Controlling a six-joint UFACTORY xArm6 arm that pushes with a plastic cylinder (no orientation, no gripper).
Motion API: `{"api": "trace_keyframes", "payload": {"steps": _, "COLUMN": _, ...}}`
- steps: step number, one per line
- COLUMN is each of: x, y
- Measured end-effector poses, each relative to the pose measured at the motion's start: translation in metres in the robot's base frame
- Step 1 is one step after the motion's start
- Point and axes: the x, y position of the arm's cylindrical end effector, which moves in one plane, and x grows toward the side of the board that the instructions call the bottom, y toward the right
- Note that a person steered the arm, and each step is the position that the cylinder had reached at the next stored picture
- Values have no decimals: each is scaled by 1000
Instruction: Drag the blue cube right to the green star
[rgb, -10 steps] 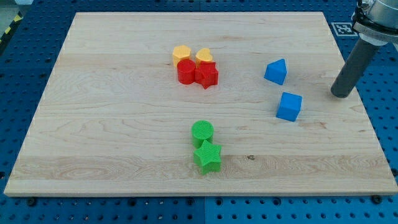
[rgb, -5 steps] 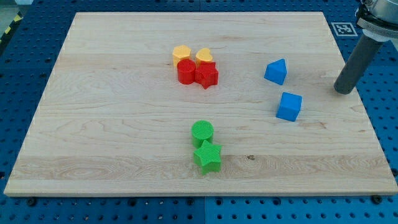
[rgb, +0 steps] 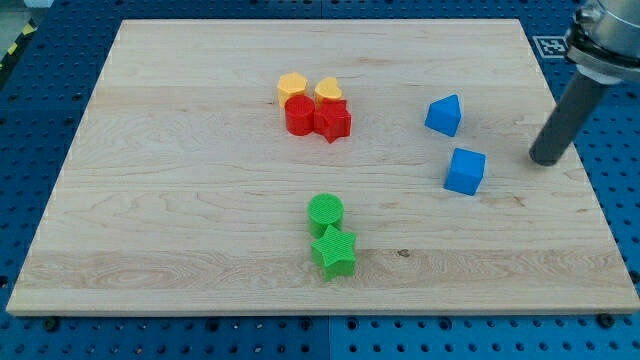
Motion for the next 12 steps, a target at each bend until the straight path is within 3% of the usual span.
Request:
{"api": "trace_keyframes", "payload": {"steps": 1, "x": -5, "y": -9}}
{"api": "trace_keyframes", "payload": {"steps": 2, "x": 24, "y": -22}}
{"api": "trace_keyframes", "payload": {"steps": 4, "x": 32, "y": -39}}
{"api": "trace_keyframes", "payload": {"steps": 7, "x": 20, "y": -100}}
{"api": "trace_keyframes", "payload": {"steps": 8, "x": -15, "y": -120}}
{"api": "trace_keyframes", "payload": {"steps": 12, "x": 41, "y": -125}}
